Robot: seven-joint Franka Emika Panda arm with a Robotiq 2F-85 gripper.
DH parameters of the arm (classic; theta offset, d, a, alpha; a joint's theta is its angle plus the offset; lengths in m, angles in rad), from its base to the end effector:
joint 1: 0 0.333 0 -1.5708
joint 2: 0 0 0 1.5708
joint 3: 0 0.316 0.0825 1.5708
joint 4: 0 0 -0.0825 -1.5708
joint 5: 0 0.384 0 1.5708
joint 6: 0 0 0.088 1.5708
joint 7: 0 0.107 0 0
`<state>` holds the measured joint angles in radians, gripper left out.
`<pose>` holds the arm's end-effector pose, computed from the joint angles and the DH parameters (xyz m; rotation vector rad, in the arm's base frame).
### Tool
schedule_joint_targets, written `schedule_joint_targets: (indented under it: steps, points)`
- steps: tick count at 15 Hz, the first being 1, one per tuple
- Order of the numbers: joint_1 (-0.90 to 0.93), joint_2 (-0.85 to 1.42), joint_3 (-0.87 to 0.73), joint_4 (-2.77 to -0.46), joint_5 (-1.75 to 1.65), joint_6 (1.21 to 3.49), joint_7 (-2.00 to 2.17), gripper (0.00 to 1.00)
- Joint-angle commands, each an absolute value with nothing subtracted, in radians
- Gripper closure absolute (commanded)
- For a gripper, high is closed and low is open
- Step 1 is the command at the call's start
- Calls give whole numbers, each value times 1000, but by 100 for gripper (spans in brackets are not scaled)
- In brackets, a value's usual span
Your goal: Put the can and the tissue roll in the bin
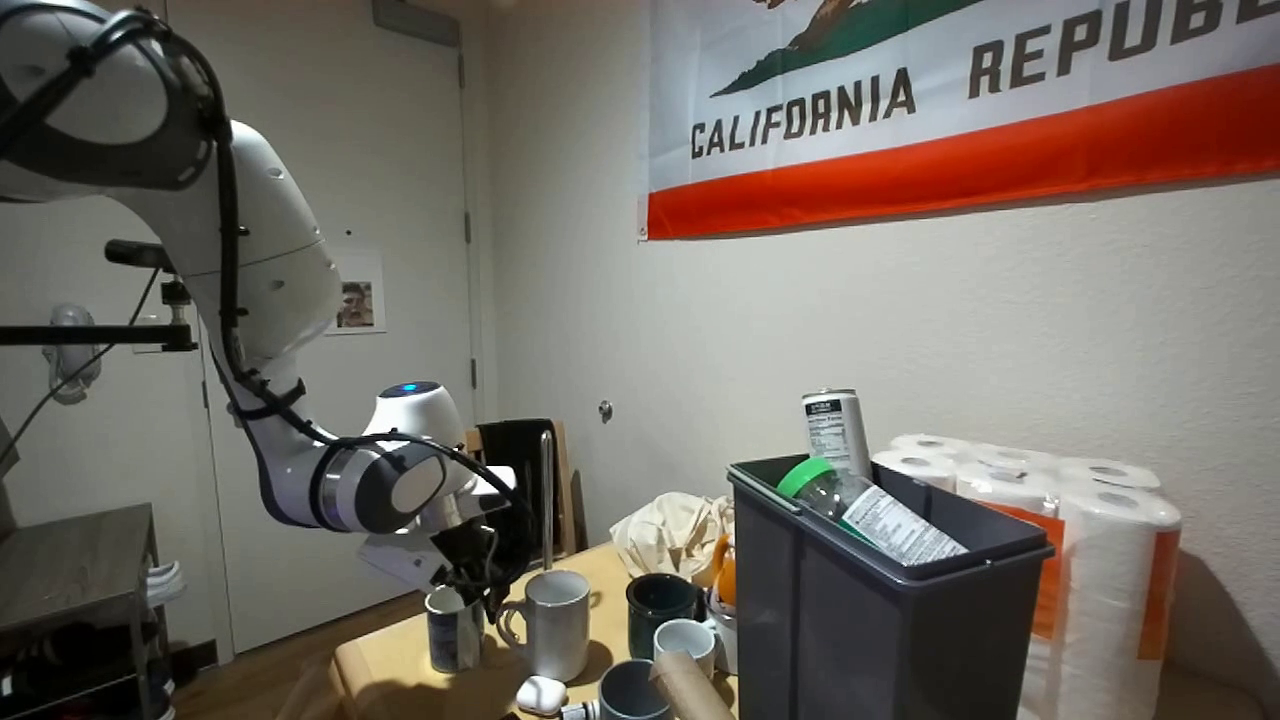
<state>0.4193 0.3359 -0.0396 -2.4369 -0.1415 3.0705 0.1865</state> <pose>0.4718 0.1998 0.1989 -3.0233 -0.5143 -0.4584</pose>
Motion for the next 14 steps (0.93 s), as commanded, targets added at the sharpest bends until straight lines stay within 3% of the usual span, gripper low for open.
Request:
schedule_joint_targets:
  steps: [1, 4, 14]
  points:
    - [414, 269, -21, -2460, -122, 3029, 189, 22]
    - [322, 187, 98, -2440, -49, 2883, 148, 0]
    - [201, -103, 135, -2206, 33, 2221, 176, 0]
